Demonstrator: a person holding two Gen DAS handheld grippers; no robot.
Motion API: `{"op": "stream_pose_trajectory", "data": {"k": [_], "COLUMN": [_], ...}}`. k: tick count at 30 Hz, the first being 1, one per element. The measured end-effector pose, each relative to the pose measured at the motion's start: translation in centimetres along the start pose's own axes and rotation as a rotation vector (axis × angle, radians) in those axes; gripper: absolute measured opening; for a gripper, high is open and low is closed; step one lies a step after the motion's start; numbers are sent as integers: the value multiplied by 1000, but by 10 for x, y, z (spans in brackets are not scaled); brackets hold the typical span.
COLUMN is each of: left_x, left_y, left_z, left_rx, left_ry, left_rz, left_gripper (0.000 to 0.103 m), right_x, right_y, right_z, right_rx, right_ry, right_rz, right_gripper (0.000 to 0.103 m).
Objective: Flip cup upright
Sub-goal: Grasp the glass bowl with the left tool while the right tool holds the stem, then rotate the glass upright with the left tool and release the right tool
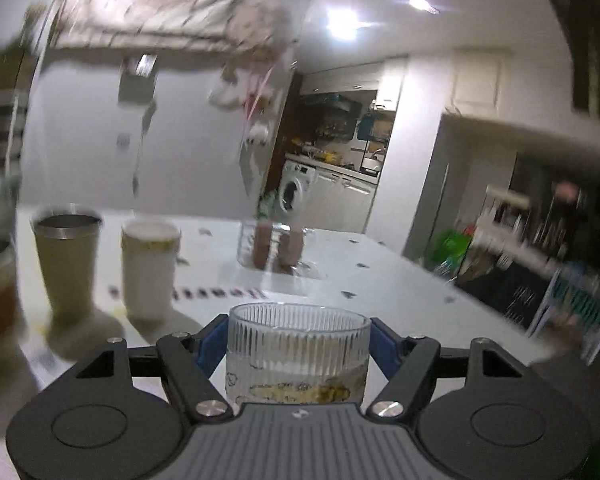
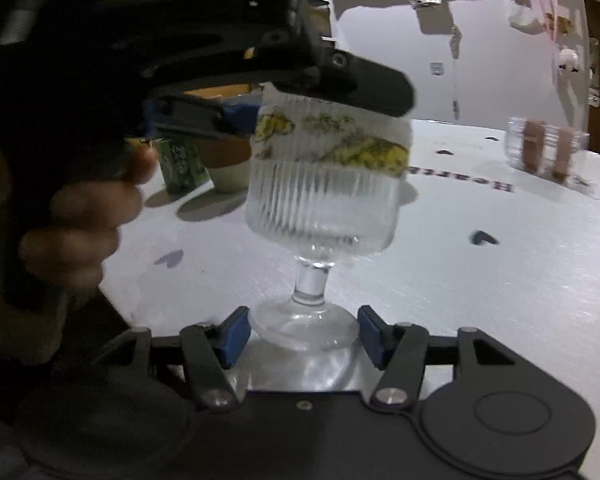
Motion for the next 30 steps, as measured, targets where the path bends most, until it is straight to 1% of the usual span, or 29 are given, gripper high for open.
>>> {"op": "stream_pose_trajectory", "data": {"k": [2, 3, 5, 8, 10, 14, 17, 22, 25, 27, 30], "left_x": [-2, -3, -3, -8, -11, -10, -10, -12, -6, 4, 21], "left_y": [4, 6, 11, 18, 18, 13, 14, 10, 9, 4, -5], "left_z": [-2, -2, -2, -6, -7, -9, -12, -12, -10, -6, -2], "left_rx": [8, 10, 13, 13, 13, 28, 37, 44, 51, 59, 54], "left_ry": [-36, -43, -58, -84, -101, -86, -104, -124, -91, -73, -93], "left_rz": [8, 10, 11, -3, -2, -3, 7, 5, 15, 40, 113], "left_gripper": [73, 73, 73, 74, 74, 75, 75, 73, 73, 73, 73], "right_x": [4, 4, 1, -2, 0, 1, -5, -8, -10, -13, -15], "right_y": [-6, -7, -7, -4, -3, -3, -2, 15, 25, 28, 32], "right_z": [-3, -4, -6, -7, -7, -8, -7, -3, 2, 5, 7], "right_rx": [-37, -59, -91, -115, -119, -121, -125, -156, -179, -187, -192], "right_ry": [92, 111, 94, 76, 85, 80, 76, 57, 44, 46, 44], "right_rz": [-47, -64, -58, -53, -61, -66, -87, -116, -128, -137, -144], "right_gripper": [60, 60, 60, 60, 60, 60, 71, 73, 74, 74, 74]}}
Point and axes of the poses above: each gripper's, at about its wrist camera, not at the fingertips, and y roughly against the way its jaws point, x to its left, z to its top, the point moved 9 cm from there along -y, roughly the way its jaws point, and after that the axes turned 14 degrees about -x, right-handed, at the moved point
